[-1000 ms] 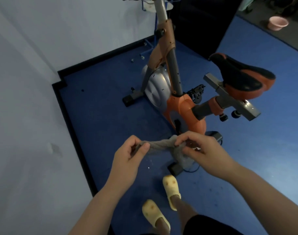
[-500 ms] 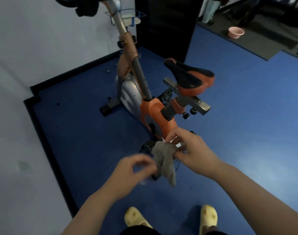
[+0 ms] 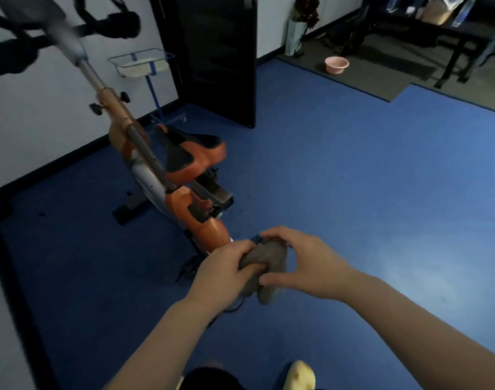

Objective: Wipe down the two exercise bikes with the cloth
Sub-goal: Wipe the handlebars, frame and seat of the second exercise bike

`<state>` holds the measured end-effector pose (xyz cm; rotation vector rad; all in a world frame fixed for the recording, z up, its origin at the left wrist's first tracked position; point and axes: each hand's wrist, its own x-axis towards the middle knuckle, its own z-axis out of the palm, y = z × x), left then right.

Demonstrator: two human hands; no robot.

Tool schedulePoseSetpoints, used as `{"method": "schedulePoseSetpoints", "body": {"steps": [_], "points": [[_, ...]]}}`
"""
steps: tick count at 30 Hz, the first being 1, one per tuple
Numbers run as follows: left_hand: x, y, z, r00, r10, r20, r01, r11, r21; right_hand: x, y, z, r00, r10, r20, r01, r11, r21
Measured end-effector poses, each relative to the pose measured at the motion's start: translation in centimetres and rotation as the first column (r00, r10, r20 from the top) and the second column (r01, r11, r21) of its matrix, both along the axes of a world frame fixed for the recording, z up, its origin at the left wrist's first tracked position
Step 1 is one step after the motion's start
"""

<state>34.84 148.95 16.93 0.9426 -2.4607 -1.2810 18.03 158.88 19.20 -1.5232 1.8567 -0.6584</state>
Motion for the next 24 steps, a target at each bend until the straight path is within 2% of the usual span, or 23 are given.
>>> {"method": "schedulePoseSetpoints", "body": {"steps": [3,6,11,16,20,24], "points": [[-4.3,1.6,0.1,1.0,-0.013,0.021,0.013,1.0,-0.005,-4.0,1.3,-0.4,0.993,-0.092,-0.078,0.094,0.995,0.019],[-7.0,1.2,-0.3,0.999,0.012,0.046,-0.013,0.999,0.036,-7.4,1.3,-1.2,0.989,-0.091,-0.117,0.097,0.994,0.047],[-10.5,-2.8,-2.7,0.988,0.06,0.144,-0.064,0.998,0.026,-13.2,-1.7,-3.0,0.973,-0.123,-0.197,0.142,0.986,0.086],[-16.3,-8.7,-4.0,0.974,0.15,0.172,-0.162,0.985,0.06,-20.3,-6.0,-3.3,0.952,-0.15,-0.265,0.189,0.974,0.126],[-22.4,-12.7,-3.7,0.983,0.11,0.145,-0.118,0.992,0.049,-25.9,-10.4,-3.0,0.944,-0.178,-0.278,0.219,0.968,0.124],[-27.6,-16.4,-2.9,0.981,0.054,0.185,-0.061,0.997,0.036,-30.7,-14.7,-2.8,0.941,-0.186,-0.282,0.225,0.968,0.112]]}}
